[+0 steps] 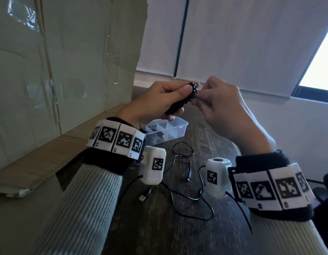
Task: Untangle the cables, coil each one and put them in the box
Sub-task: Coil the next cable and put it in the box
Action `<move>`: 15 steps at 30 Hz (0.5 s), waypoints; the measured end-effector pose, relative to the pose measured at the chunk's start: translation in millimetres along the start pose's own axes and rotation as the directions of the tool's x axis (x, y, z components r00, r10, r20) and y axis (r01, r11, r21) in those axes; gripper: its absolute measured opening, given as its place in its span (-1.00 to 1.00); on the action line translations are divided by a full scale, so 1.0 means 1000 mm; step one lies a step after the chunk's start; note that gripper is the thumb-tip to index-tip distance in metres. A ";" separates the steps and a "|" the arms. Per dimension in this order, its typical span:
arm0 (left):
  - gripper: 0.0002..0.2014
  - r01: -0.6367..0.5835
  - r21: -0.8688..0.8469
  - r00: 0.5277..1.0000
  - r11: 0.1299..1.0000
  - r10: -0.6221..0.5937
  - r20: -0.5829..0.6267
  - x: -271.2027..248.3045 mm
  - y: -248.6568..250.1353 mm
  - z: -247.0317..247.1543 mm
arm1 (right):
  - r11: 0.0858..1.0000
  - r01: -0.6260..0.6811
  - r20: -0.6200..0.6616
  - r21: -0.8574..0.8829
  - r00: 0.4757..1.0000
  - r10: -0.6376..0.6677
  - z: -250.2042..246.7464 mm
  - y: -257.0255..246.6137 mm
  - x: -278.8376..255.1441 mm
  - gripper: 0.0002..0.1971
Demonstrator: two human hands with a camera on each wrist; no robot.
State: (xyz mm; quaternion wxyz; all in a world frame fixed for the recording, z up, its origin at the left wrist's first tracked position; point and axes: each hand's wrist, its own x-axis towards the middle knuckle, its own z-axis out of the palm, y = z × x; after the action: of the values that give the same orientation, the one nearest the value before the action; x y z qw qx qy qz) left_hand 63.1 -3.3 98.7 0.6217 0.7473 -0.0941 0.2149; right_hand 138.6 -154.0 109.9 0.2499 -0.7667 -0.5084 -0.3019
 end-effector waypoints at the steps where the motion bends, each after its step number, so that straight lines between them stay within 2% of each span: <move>1: -0.73 0.022 -0.031 1.000 0.999 -0.022 0.020 -0.001 -0.001 -0.001 | 0.999 0.037 -0.011 -0.009 0.999 -0.037 0.000 0.002 -0.001 -0.84; 4: -0.72 0.029 -0.128 0.999 0.991 -0.024 0.034 0.000 -0.002 0.001 | 0.997 0.062 -0.095 0.037 0.994 -0.058 -0.002 0.008 -0.002 -0.84; 8: -0.69 -0.008 -0.271 1.000 0.963 0.015 0.023 0.004 -0.003 0.013 | 0.986 -0.032 -0.160 0.166 0.985 0.059 0.001 0.011 -0.001 -0.86; 11: -0.66 -0.001 -0.274 1.000 0.962 -0.006 -0.027 0.007 -0.004 0.015 | 0.979 -0.073 -0.160 0.189 0.982 0.104 0.010 0.014 -0.001 -0.86; 15: -0.71 -0.035 -0.296 0.997 0.954 0.011 -0.082 0.007 -0.005 0.013 | 0.970 -0.058 -0.192 0.235 0.976 0.105 0.015 0.011 0.000 -0.87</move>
State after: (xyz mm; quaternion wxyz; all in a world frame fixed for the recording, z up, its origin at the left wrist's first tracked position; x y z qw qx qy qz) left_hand 73.8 -13.6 95.9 0.7276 0.6350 -0.1093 0.2352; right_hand 152.2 -147.2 98.8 0.3990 -0.7184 -0.4797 -0.3076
